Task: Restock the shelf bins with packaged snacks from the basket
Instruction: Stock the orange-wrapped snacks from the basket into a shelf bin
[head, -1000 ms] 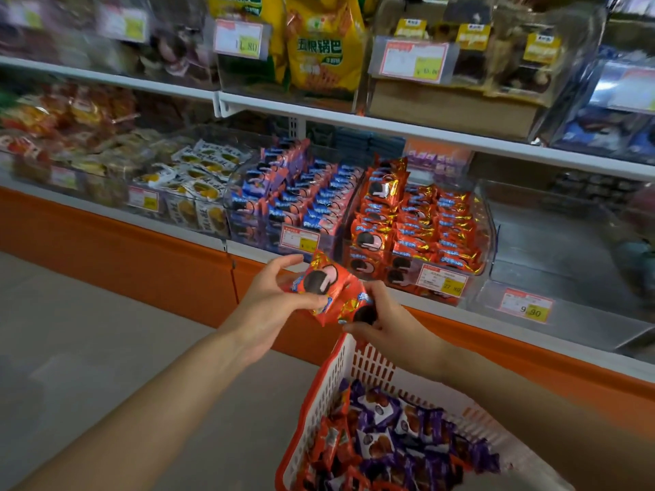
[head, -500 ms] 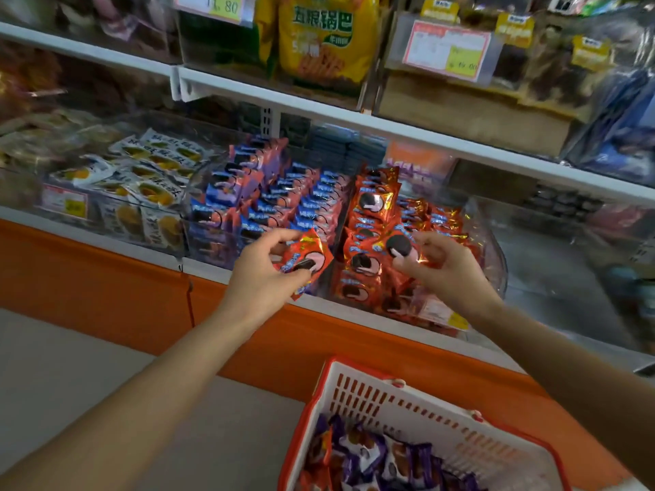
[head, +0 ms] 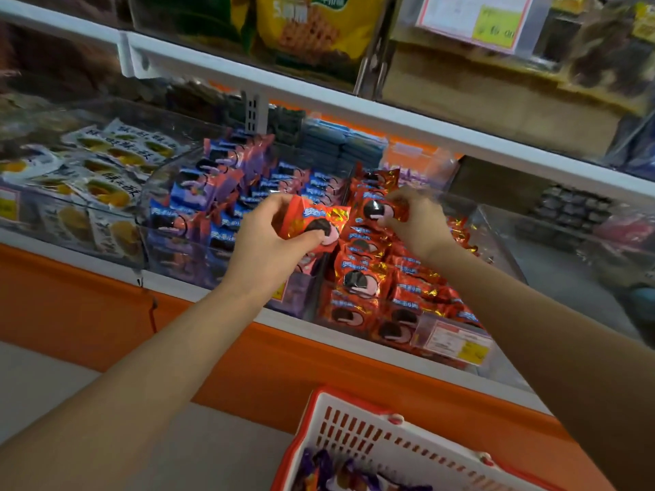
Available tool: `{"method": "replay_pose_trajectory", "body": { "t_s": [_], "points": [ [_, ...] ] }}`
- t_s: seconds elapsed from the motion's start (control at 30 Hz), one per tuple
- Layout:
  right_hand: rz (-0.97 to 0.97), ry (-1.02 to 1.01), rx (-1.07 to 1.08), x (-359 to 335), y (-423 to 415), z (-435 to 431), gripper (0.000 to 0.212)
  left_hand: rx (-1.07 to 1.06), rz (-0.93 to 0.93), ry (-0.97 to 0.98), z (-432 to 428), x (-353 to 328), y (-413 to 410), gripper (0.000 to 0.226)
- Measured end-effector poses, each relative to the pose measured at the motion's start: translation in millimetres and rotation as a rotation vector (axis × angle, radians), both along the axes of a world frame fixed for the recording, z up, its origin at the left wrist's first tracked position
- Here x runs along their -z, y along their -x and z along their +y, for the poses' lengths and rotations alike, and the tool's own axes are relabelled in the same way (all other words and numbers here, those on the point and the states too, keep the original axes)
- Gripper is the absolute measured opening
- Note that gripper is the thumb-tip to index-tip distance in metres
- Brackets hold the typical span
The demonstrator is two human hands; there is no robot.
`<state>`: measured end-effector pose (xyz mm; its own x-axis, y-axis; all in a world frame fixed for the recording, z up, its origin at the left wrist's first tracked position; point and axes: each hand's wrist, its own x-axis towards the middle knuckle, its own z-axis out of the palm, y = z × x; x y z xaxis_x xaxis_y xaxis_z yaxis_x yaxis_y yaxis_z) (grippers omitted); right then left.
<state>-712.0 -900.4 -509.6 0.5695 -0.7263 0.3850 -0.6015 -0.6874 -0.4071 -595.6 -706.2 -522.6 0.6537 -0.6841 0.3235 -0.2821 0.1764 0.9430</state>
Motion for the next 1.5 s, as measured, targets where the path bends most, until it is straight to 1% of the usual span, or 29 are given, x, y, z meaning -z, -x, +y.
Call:
{"method": "replay_pose_trajectory", "body": {
  "t_s": [0.13, 0.17, 0.3, 0.43, 0.5, 0.53, 0.57, 0.6, 0.63, 0.67, 0.7, 0.73, 0.8, 0.83, 0.9, 0.93, 0.97, 1.0, 1.07, 1.1, 1.13, 1.17, 1.23, 1.3, 1.43, 1.5],
  "points": [
    [0.078, 0.029, -0.058, 8, -5, -1, 0.037, -0.007, 0.047, 0.011, -8, 4, 2, 0.032],
    [0.099, 0.064, -0.052, 9, -6, 0, 0.038, -0.005, 0.051, 0.01, -10, 5, 3, 0.032],
    [0.282, 0.347, -0.047, 8, -5, 0, 0.042, 0.024, 0.075, -0.005, -13, 13, 9, 0.036],
    [0.431, 0.52, -0.036, 3, -4, 2, 0.048, 0.026, 0.039, -0.001, -16, 15, 15, 0.031],
    [0.446, 0.524, -0.02, 2, -1, 5, 0.05, 0.03, 0.016, -0.006, -16, 15, 17, 0.031],
    [0.391, 0.511, -0.029, 2, 2, 7, 0.05, 0.037, 0.019, -0.006, -16, 15, 17, 0.031],
    [0.271, 0.487, -0.056, 2, 5, 12, 0.047, 0.045, 0.03, -0.001, -16, 15, 17, 0.031],
    [0.102, 0.42, -0.088, 1, 10, 17, 0.042, 0.054, 0.042, 0.009, -16, 14, 17, 0.03],
    [-0.086, 0.289, -0.128, 0, 14, 25, 0.036, 0.062, 0.051, 0.02, -17, 14, 18, 0.029],
    [-0.251, 0.113, -0.176, -2, 17, 35, 0.032, 0.07, 0.058, 0.028, -17, 14, 19, 0.028],
    [-0.363, -0.069, -0.224, -4, 20, 47, 0.028, 0.076, 0.068, 0.039, -18, 13, 21, 0.029],
    [-0.419, -0.227, -0.266, -6, 22, 59, 0.027, 0.076, 0.077, 0.051, -20, 13, 23, 0.029],
    [-0.392, -0.446, -0.341, -8, 25, 74, 0.033, 0.051, 0.074, 0.062, -24, 13, 27, 0.031],
    [-0.347, -0.501, -0.375, -7, 26, 77, 0.037, 0.034, 0.075, 0.061, -27, 14, 28, 0.032],
    [-0.296, -0.545, -0.4, -6, 29, 75, 0.034, 0.009, 0.07, 0.049, -30, 15, 29, 0.032],
    [-0.3, -0.558, -0.386, -7, 31, 71, 0.031, 0.004, 0.018, 0.041, -30, 16, 29, 0.032],
    [-0.32, -0.562, -0.363, -7, 33, 66, 0.03, -0.008, -0.116, 0.028, -30, 18, 29, 0.03],
    [-0.352, -0.554, -0.325, -7, 34, 60, 0.031, -0.037, -0.338, 0.011, -29, 21, 26, 0.028],
    [-0.4, -0.487, -0.203, -6, 35, 46, 0.032, -0.116, -0.838, -0.055, -28, 29, 17, 0.029],
    [-0.402, -0.433, -0.143, -6, 34, 40, 0.033, -0.144, -1.03, -0.097, -28, 32, 11, 0.032],
    [-0.387, -0.375, -0.093, -5, 32, 34, 0.035, -0.14, -1.16, -0.143, -27, 36, 5, 0.035],
    [-0.358, -0.315, -0.06, -4, 30, 29, 0.037, -0.123, -1.246, -0.186, -26, 40, 1, 0.037],
    [-0.296, -0.243, -0.048, -3, 21, 22, 0.039, -0.092, -1.348, -0.263, -24, 46, -3, 0.04],
    [-0.234, -0.211, -0.089, -2, 11, 21, 0.038, -0.092, -1.397, -0.293, -20, 51, -5, 0.041],
    [-0.013, -0.142, -0.205, 4, -2, 19, 0.039, -0.096, -1.407, -0.307, -17, 60, -8, 0.042],
    [0.065, -0.037, -0.174, 9, -3, 18, 0.041, -0.096, -1.421, -0.311, -17, 64, -10, 0.04]
  ]
}}
